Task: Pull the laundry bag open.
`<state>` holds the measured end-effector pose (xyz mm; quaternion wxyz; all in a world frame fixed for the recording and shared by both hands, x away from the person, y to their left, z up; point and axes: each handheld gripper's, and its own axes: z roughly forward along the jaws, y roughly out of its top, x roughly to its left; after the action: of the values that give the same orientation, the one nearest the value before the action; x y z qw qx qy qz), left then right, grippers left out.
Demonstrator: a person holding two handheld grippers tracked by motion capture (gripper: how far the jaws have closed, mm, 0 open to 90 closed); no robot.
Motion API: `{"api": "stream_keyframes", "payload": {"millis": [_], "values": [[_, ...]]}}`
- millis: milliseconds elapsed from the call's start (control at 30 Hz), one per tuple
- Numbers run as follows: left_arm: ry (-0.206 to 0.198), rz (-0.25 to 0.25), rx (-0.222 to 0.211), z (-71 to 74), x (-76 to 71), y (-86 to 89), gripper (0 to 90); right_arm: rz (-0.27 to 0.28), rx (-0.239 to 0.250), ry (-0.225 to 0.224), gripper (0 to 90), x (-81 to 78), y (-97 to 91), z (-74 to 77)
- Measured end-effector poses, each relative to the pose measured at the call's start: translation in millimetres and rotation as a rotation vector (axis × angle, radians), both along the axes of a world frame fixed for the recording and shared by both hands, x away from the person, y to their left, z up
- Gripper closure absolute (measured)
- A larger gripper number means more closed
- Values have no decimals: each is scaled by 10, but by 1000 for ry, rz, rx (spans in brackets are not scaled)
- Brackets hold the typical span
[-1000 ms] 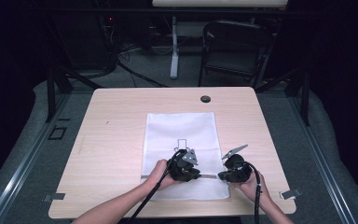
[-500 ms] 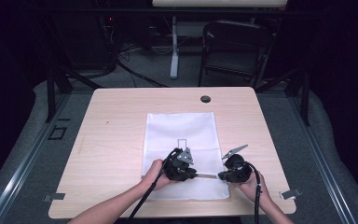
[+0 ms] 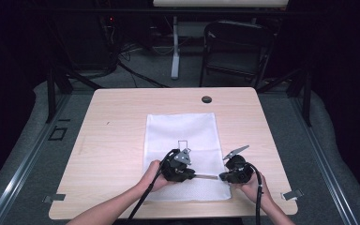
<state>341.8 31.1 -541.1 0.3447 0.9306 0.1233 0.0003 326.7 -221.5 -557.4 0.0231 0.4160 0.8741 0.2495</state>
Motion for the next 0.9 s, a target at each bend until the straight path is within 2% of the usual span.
{"api": "stream_keyframes", "payload": {"millis": [33, 100, 267, 300, 433, 733, 833, 900], "values": [[6, 1, -4, -2, 0, 4, 821, 5, -14, -2, 900, 4, -5, 4], [2, 0, 3, -4, -9, 0, 821, -8, 13, -4, 900, -4, 3, -10], [12, 7, -4, -22, -8, 10, 821, 18, -15, -7, 900, 9, -11, 1], [14, 9, -4, -24, -8, 12, 821, 12, -1, -8, 900, 8, -9, -6], [2, 9, -5, -16, -13, 20, 821, 16, -20, -3, 900, 8, -10, 6], [14, 17, -7, -1, -9, 100, 821, 17, -17, -8, 900, 10, -7, 1], [13, 12, -7, 21, -5, 114, 821, 21, -10, 4, 900, 15, 9, 7], [12, 15, -8, 21, -3, 109, 821, 26, -32, 3, 900, 20, 2, 13]]}}
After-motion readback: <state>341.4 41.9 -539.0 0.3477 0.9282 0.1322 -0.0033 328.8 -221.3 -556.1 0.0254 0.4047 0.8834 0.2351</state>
